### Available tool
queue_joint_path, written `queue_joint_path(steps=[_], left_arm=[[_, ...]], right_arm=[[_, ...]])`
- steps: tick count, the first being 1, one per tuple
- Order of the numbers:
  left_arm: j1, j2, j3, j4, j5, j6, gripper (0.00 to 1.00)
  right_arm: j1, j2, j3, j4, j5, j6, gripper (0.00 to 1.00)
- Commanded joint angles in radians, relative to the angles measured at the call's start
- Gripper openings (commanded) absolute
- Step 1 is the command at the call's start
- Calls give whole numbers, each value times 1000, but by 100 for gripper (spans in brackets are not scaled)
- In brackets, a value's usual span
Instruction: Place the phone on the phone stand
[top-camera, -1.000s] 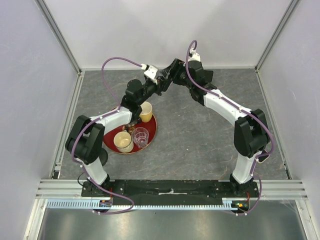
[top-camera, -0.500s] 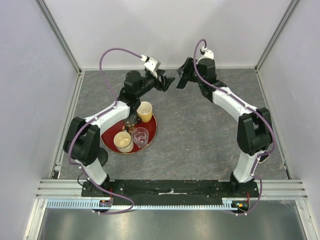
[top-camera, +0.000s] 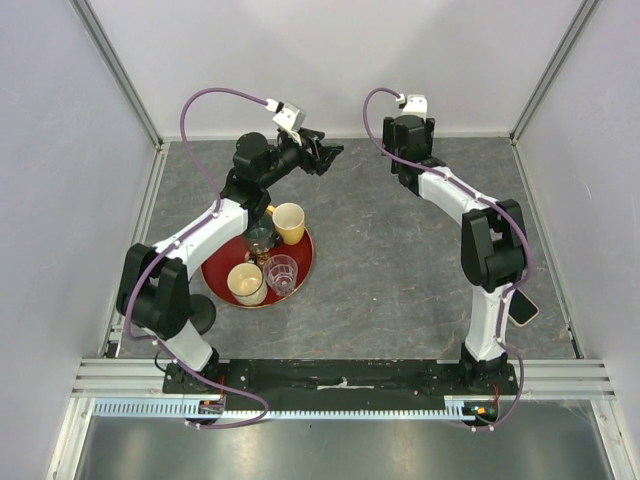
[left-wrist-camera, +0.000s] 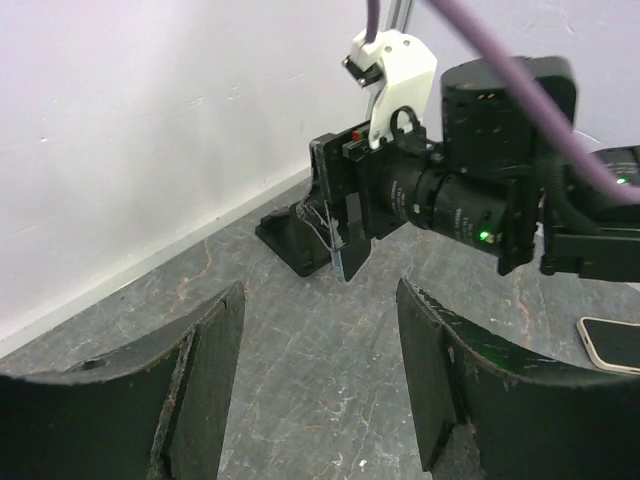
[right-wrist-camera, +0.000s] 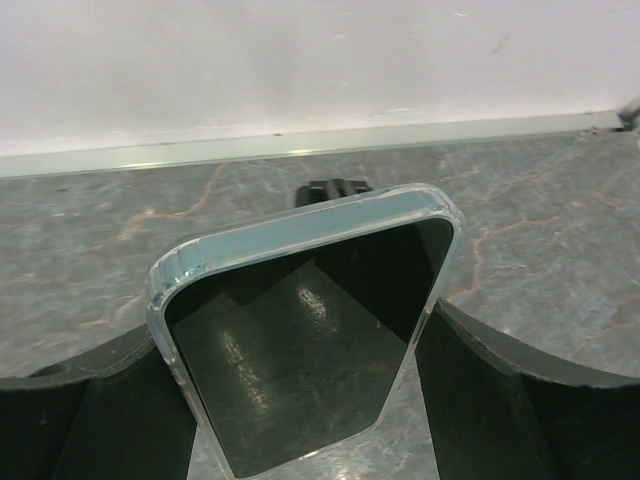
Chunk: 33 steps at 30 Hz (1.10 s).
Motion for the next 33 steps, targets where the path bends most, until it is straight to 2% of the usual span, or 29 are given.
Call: queue_joint_path(steps=[1, 15, 20, 24, 33], left_arm=[[0, -6, 27, 34, 37, -53, 68], [0, 31, 42, 86, 119, -119, 66], [0, 38, 50, 97, 129, -129, 65], [0, 40, 53, 98, 137, -131, 65], [0, 41, 54, 98, 145, -132, 65]], right_arm=[[-14, 25, 69, 112, 134, -74, 0], [-55, 225, 201, 198, 127, -28, 0], [-55, 226, 175, 287, 130, -46, 0], [-55, 275, 250, 264, 160, -115, 0], [-58, 314, 262, 252, 168, -124, 0]])
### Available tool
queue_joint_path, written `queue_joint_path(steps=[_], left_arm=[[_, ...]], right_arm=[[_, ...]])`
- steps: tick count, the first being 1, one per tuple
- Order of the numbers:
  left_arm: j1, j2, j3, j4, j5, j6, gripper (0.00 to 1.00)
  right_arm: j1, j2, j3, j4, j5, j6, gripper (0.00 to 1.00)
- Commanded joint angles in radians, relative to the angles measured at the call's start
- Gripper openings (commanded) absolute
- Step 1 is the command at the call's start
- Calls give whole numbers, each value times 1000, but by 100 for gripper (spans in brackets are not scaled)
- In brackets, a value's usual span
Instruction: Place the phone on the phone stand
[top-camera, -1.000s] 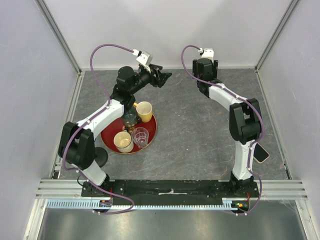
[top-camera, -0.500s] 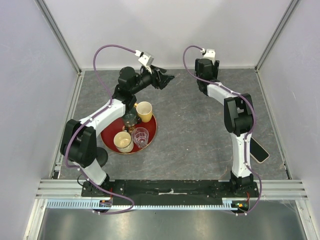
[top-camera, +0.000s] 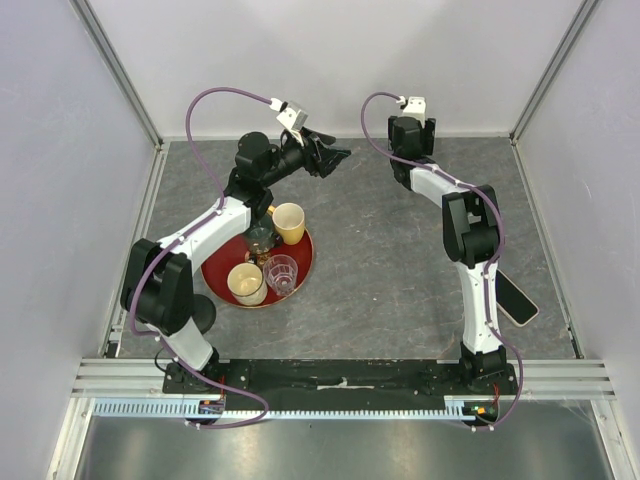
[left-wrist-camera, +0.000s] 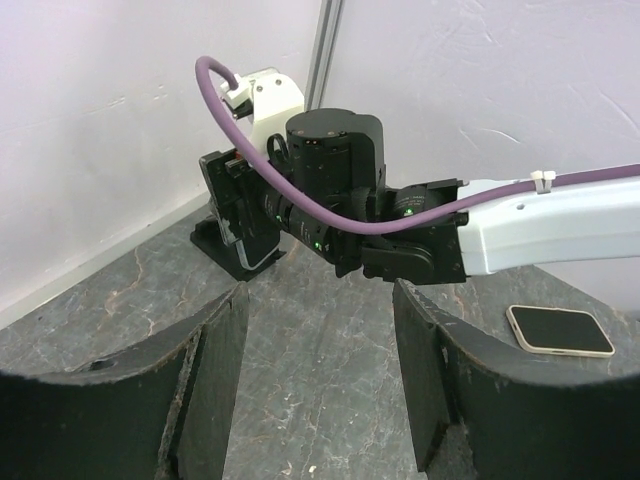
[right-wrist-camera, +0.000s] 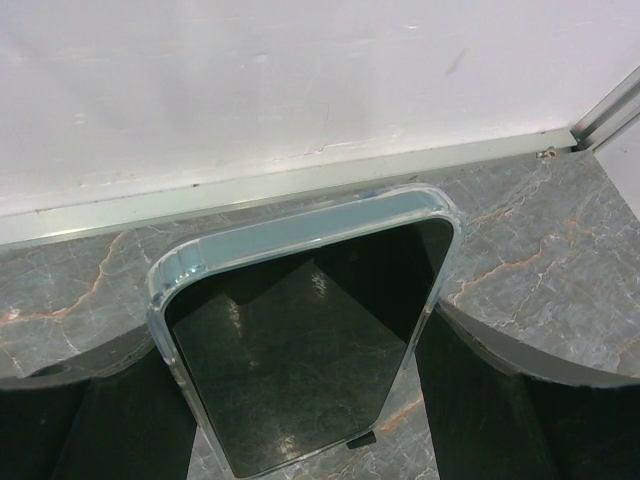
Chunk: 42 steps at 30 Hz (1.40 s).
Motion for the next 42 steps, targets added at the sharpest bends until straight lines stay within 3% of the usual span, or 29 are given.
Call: queue_joint_path(steps=[1, 12, 23, 35, 41, 42], left_arm=[[0, 8, 40, 49, 18, -29, 65], [0, 8, 41, 51, 24, -30, 65], [0, 2, 38, 49, 24, -29, 65], [0, -1, 37, 49, 23, -27, 65], [0, -2, 38, 48, 24, -29, 65], [0, -2, 37, 48, 24, -29, 65]], right_arm=[[-2, 2, 51, 72, 22, -13, 0], [-4, 24, 37, 99, 67, -2, 0], [-5, 62, 106, 18, 123, 96, 0], [-1, 76, 105, 4, 160, 102, 6], [-2, 67, 80, 14, 150, 93, 30], [-1, 65, 77, 17, 148, 90, 40]])
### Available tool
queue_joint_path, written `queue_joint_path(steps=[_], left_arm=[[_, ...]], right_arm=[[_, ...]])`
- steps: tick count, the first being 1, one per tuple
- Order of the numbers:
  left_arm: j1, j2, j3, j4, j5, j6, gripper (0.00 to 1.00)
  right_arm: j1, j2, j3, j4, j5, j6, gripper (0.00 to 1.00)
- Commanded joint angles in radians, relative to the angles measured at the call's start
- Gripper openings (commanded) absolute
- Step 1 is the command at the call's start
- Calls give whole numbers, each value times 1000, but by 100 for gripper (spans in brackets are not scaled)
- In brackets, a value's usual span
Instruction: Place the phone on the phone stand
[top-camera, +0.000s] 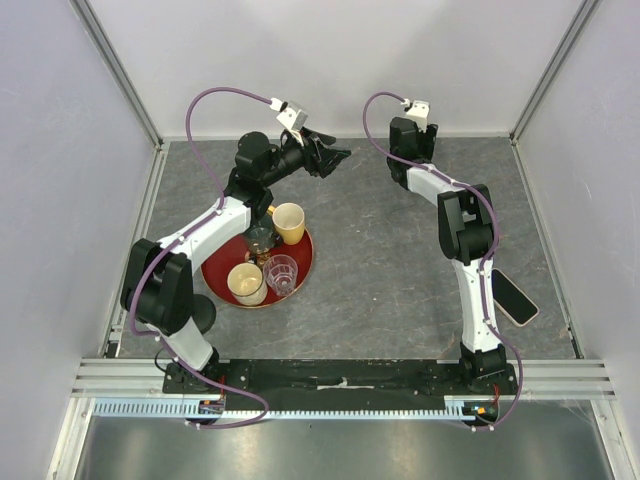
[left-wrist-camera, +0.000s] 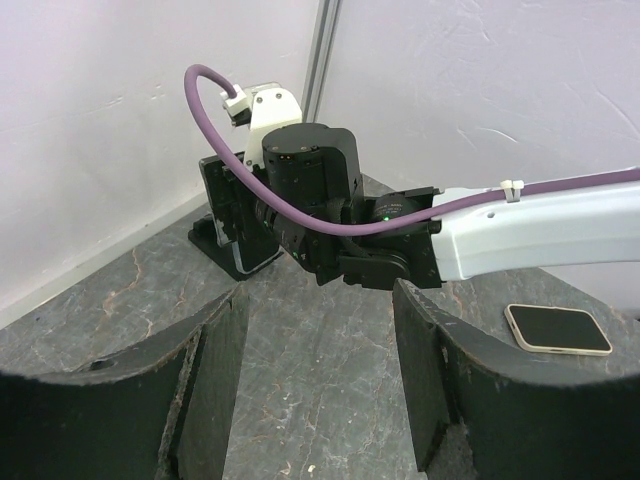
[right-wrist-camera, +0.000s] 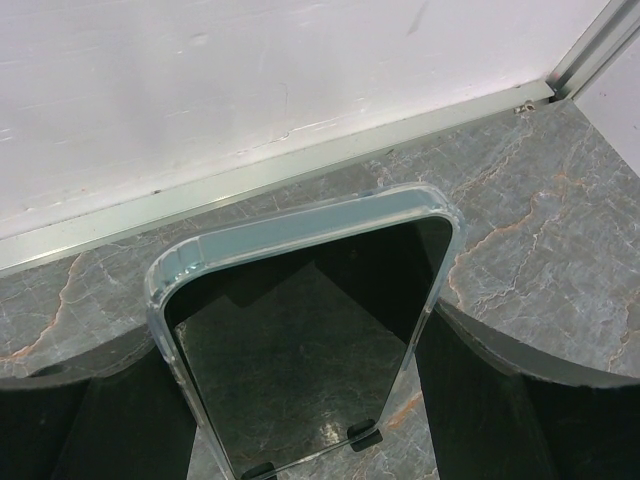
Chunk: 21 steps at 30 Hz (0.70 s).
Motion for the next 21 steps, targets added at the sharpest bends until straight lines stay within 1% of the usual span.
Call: queue_joint_path(steps=[1, 2, 5, 6, 8, 9, 10, 11, 19, 21], left_arm=[[0, -1, 36, 48, 18, -27, 65], [0, -1, 36, 48, 18, -29, 65], [0, -1, 39, 46, 20, -32, 65], [0, 1, 38, 46, 20, -33, 65], [0, -1, 39, 45, 21, -35, 65], [0, -1, 41, 45, 21, -35, 66], [0, 1, 42, 43, 21, -35, 66], [0, -1, 41, 42, 23, -35, 66], [0, -1, 45, 40, 41, -52, 66], [0, -4, 48, 41, 43, -59, 66]], right_arm=[[-2, -9, 8, 56, 22, -12, 44], [-2, -12, 7, 54, 17, -15, 51], [0, -19, -4, 51, -17, -19, 63], [-2, -25, -10, 52, -26, -19, 70], [-2, -28, -15, 54, -34, -21, 78], [-3, -34, -19, 54, -35, -21, 85], [-2, -35, -22, 54, -40, -24, 90], [-2, -43, -25, 54, -43, -27, 97], [-3, -84, -64, 68, -52, -53, 98], [-2, -117, -88, 79, -58, -58, 98]])
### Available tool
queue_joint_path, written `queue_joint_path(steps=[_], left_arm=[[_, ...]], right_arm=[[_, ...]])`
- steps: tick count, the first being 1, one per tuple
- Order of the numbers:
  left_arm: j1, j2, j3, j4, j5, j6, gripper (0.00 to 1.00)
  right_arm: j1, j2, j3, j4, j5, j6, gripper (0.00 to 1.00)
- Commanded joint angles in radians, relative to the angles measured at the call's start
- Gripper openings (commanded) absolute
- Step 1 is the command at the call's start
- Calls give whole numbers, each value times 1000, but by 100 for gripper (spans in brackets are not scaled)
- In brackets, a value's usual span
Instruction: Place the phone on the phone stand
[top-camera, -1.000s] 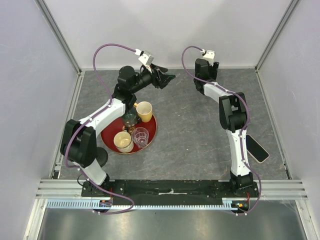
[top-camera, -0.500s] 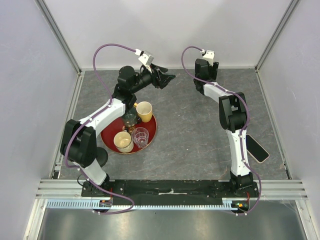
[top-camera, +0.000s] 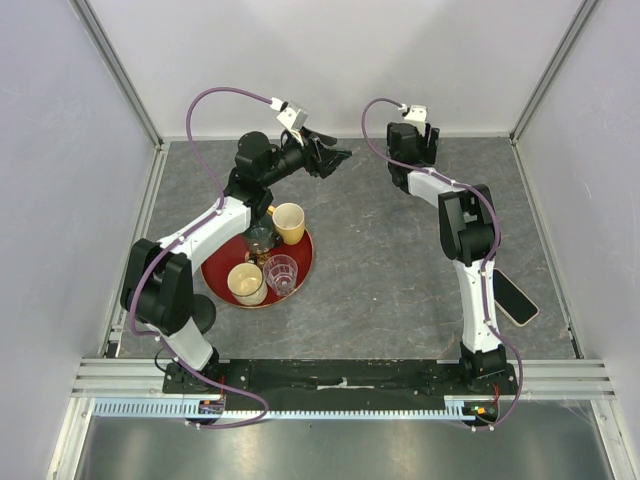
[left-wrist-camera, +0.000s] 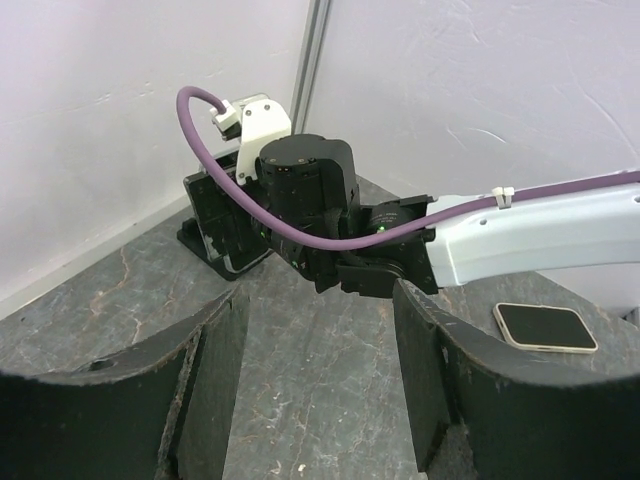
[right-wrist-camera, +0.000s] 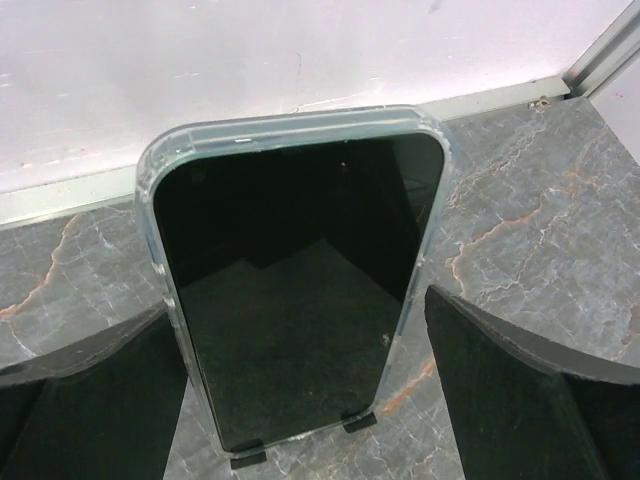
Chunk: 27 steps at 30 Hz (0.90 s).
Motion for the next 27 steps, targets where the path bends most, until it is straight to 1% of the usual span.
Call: queue_joint_path(steps=[1, 3, 5, 6, 8, 9, 11, 12, 13, 14, 15, 16, 18, 19, 20, 22, 23, 24, 26, 27], left_arm=[[0, -4, 49, 40, 35, -52, 66], [5, -12, 60, 19, 19, -67, 66], [17, -10, 78, -7, 2, -145, 64], [31, -9, 96, -56, 2, -209, 60], [41, -18, 88, -107, -21, -266, 58], [43, -48, 59, -136, -66, -306, 58], [40, -94, 16, -209, -125, -325, 58], [37, -140, -12, -249, -198, -323, 59], [32, -165, -15, -374, -237, -313, 60], [22, -188, -12, -444, -273, -297, 60], [19, -208, 3, -513, -341, -281, 59], [17, -254, 14, -671, -370, -280, 59], [15, -306, 26, -798, -441, -279, 59], [15, -364, 28, -856, -468, -277, 59], [15, -401, 31, -959, -488, -270, 59], [17, -465, 40, -1048, -541, -225, 59], [17, -539, 54, -1154, -573, -213, 59], [17, -570, 63, -1203, -647, -207, 59], [17, -661, 77, -1311, -723, -213, 59], [18, -688, 81, -1420, -796, -224, 59]], right_arm=[[-1, -115, -36, 48, -18, -23, 98], [-1, -140, -23, 12, -31, -32, 98], [-1, -166, -16, -17, -35, -34, 98], [-1, -175, -20, -22, -36, -32, 98], [-3, -213, -43, -25, -36, -61, 98], [-3, -226, -48, -28, -47, -66, 98], [-3, -259, -62, -40, -56, -64, 98], [-4, -272, -69, -42, -77, -60, 98], [-3, -296, -78, -42, -85, -55, 98], [-4, -308, -98, -42, -90, -52, 98], [-6, -321, -108, -41, -91, -49, 98], [-3, -342, -118, -41, -97, -43, 98], [-3, -365, -147, -34, -100, -43, 98], [3, -385, -155, -31, -114, -19, 98], [10, -397, -181, -22, -114, -18, 98], [37, -431, -209, 11, -110, -28, 98], [51, -442, -226, 22, -99, -59, 98], [63, -448, -230, 28, -87, -70, 98], [97, -465, -233, 32, -68, -87, 98], [105, -470, -232, 29, -68, -86, 98]])
